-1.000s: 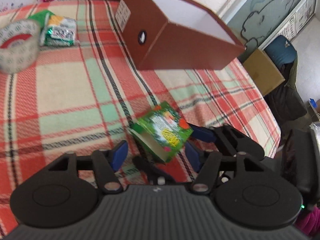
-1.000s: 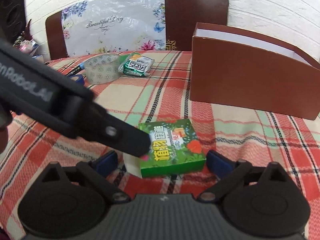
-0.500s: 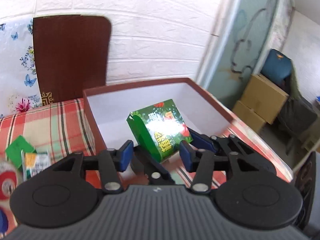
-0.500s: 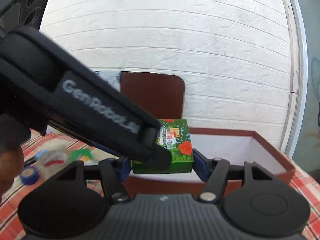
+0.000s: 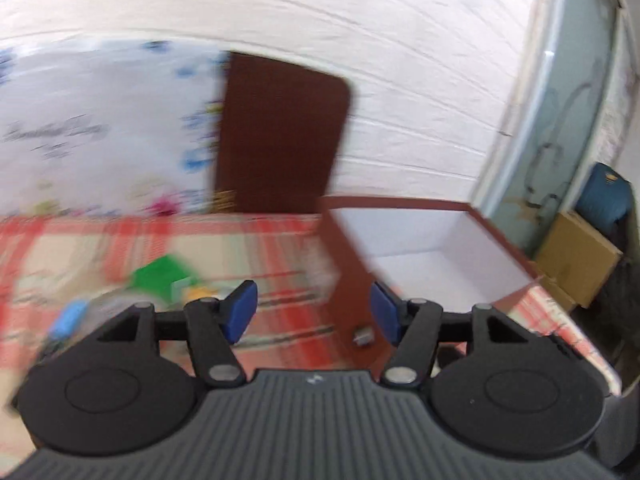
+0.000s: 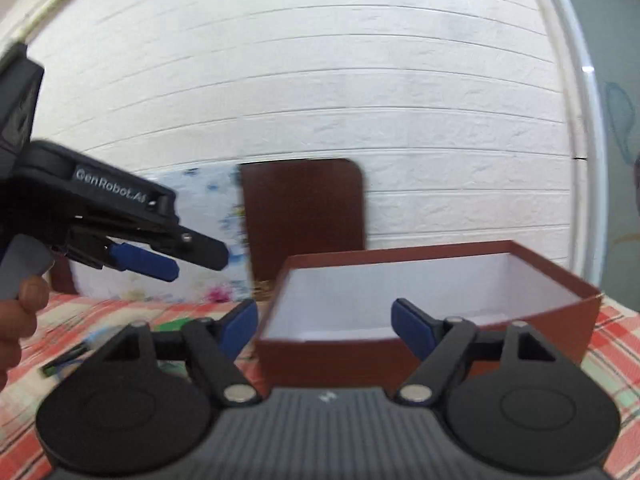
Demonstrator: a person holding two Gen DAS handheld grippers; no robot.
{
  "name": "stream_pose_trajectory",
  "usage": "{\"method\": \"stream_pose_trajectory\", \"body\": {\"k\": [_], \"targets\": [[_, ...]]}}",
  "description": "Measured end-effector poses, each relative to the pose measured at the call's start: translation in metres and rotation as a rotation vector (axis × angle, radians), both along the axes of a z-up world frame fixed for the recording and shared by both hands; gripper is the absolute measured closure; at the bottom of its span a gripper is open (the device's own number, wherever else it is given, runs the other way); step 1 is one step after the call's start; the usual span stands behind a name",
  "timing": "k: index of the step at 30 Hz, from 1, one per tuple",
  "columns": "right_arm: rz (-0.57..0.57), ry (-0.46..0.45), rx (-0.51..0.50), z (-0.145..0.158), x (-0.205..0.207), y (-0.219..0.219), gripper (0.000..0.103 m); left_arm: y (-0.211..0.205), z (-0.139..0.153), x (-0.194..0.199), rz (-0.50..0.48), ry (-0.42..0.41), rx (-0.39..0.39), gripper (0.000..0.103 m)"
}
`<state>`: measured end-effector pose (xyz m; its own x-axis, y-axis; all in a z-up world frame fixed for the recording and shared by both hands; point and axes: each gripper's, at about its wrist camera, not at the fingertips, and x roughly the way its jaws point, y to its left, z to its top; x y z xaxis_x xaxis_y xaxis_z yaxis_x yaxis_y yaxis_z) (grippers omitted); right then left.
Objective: Organize objects
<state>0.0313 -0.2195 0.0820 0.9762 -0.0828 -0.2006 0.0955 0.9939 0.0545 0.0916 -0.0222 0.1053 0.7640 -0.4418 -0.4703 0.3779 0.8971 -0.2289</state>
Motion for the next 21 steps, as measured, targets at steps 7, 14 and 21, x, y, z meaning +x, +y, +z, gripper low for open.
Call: {"method": "stream_pose_trajectory", "body": {"k": [7,14,21], "targets": [[0.324,0.249,-0.031,-0.028,0.035,0.092,0.049,0.136,-0.038,-0.031,0.29,0.149,0.002,0.041],[0.521,0.359,-0.092,-0.036,0.065,0.174,0.038,0.194,-0.056,-0.043,0.341,0.189,-0.112,0.042],[0.472,0.445,-0.23,-0.062,0.131,0.223,0.044,0.198,-0.063,-0.041,0.294,0.205,-0.168,0.044]]}}
